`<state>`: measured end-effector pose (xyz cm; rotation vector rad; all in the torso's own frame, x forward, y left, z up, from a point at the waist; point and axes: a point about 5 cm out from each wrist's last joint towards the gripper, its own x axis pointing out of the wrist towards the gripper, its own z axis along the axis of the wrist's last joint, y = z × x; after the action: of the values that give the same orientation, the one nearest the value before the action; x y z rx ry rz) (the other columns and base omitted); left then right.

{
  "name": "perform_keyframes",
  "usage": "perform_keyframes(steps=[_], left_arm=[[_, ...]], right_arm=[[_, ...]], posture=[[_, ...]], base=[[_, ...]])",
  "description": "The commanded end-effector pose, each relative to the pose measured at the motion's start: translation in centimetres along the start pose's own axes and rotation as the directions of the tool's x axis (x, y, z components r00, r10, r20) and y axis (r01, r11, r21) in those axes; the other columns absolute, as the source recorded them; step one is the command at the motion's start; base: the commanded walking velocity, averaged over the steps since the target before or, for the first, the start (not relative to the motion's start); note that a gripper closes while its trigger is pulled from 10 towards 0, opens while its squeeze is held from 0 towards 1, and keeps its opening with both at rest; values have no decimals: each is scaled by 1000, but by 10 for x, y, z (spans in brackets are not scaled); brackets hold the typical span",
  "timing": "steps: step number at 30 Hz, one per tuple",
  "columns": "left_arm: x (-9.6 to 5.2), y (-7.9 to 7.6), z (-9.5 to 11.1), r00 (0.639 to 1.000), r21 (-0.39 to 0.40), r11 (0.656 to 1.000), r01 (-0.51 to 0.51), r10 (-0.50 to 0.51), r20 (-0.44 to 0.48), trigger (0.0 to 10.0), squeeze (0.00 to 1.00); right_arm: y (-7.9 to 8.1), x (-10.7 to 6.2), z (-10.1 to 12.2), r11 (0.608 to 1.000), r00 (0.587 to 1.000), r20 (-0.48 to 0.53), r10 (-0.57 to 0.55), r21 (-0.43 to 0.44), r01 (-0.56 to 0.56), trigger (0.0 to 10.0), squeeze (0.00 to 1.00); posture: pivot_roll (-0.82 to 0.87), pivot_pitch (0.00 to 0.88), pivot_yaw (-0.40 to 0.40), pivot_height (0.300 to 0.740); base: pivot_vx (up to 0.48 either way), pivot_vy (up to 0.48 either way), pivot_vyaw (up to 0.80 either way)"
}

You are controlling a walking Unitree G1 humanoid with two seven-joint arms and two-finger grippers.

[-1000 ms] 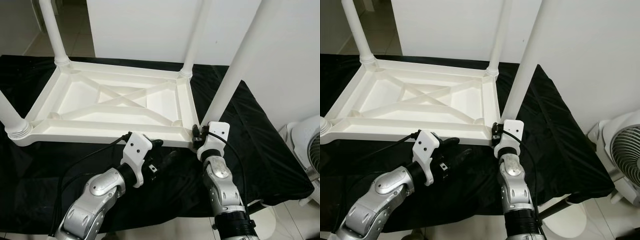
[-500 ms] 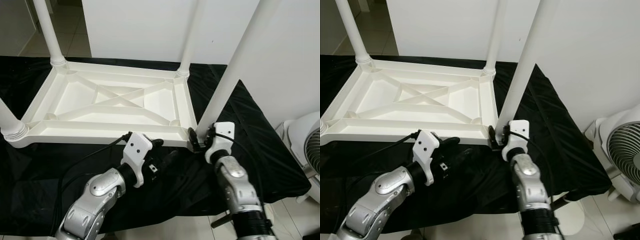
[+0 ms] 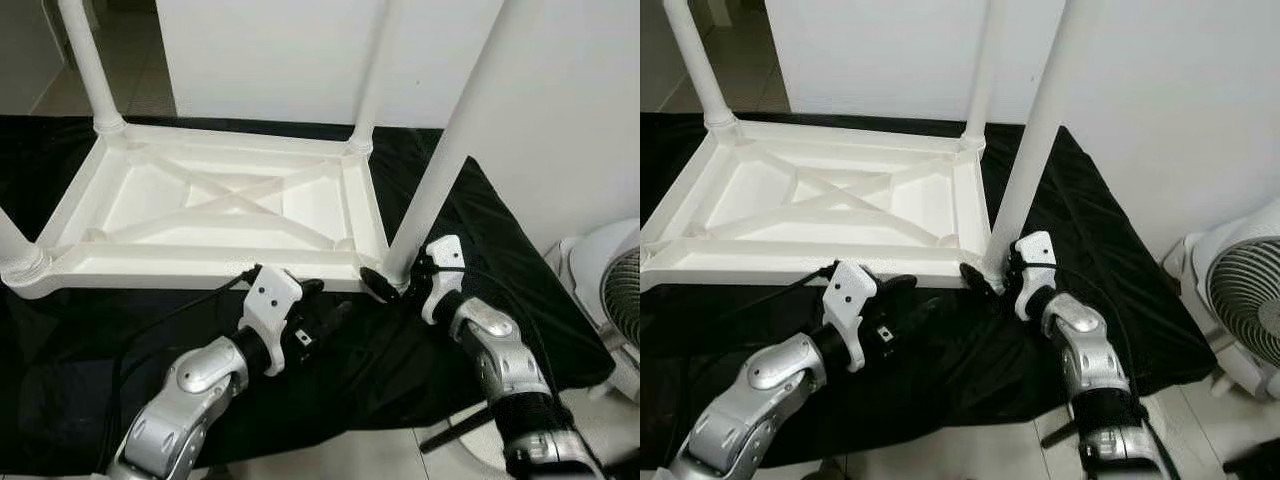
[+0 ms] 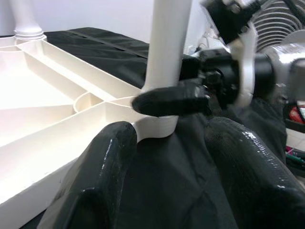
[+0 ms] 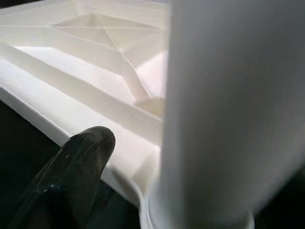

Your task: Building children table

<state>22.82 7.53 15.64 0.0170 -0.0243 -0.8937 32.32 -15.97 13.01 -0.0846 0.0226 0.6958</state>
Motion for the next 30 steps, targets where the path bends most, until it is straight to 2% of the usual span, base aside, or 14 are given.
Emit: perform_keyframes(steps=[1, 7, 12, 13, 14, 15, 22, 25, 28, 30], left_arm=[[-1, -2, -4, 1000, 4, 1000, 2, -2, -13, 10000, 0], [-2, -4, -7, 1000, -4, 1000, -5, 5, -20, 10000, 0], [-3, -5, -8, 1000, -9, 1000, -11, 11, -22, 10000, 0], [-3, -4, -8, 1000, -9, 1000, -13, 12, -22, 10000, 0], [-3, -5, -8, 1000, -10, 1000, -15, 15, -22, 10000, 0], [-4, -5, -8, 1000, -11, 1000, -15, 15, -21, 10000, 0], [-5, -5, -8, 1000, -13, 1000, -19, 19, -21, 10000, 0], [-5, -6, -8, 1000, -15, 1000, -18, 18, -22, 10000, 0], [-5, -5, -8, 1000, -15, 1000, -26, 26, -17, 10000, 0], [-4, -5, -8, 999, -15, 999, -28, 28, -17, 10000, 0]], right_arm=[[0, 7, -2, 997, 997, -10, 76, -15, -76, 10000, 0], [-1, 15, -2, 991, 991, -38, 127, -35, -129, 10000, 0], [-5, 14, -9, 985, 982, -86, 167, -28, -170, 9843, 0], [-5, 13, -11, 984, 981, -92, 173, -26, -176, 8196, 0], [-6, 12, -13, 983, 979, -97, 180, -23, -183, 2078, 0], [-7, 12, -14, 982, 977, -99, 187, -14, -189, 0, 0], [-10, 6, -20, 985, 981, -95, 169, 39, -166, 0, 0], [-13, 6, -22, 995, 990, -99, 102, 24, -100, 0, 0], [-21, 4, -28, 996, 986, -139, -94, -5, 94, 0, 0], [-22, 3, -29, 991, 980, -144, -137, -12, 136, 0, 0]], posture=[[187, 20, -88, 740], [193, 22, -86, 740], [193, 22, -86, 740], [193, 22, -86, 740], [201, 31, -86, 740], [201, 31, -87, 740], [199, 35, -90, 740], [195, 40, -93, 740], [189, 41, -104, 740], [189, 41, -106, 740]], base=[[0, 0, 0], [0, 0, 0], [0, 0, 0], [0, 0, 0], [0, 0, 0], [0, 0, 0], [0, 0, 0], [0, 0, 0], [0, 0, 0], [0, 0, 0]])
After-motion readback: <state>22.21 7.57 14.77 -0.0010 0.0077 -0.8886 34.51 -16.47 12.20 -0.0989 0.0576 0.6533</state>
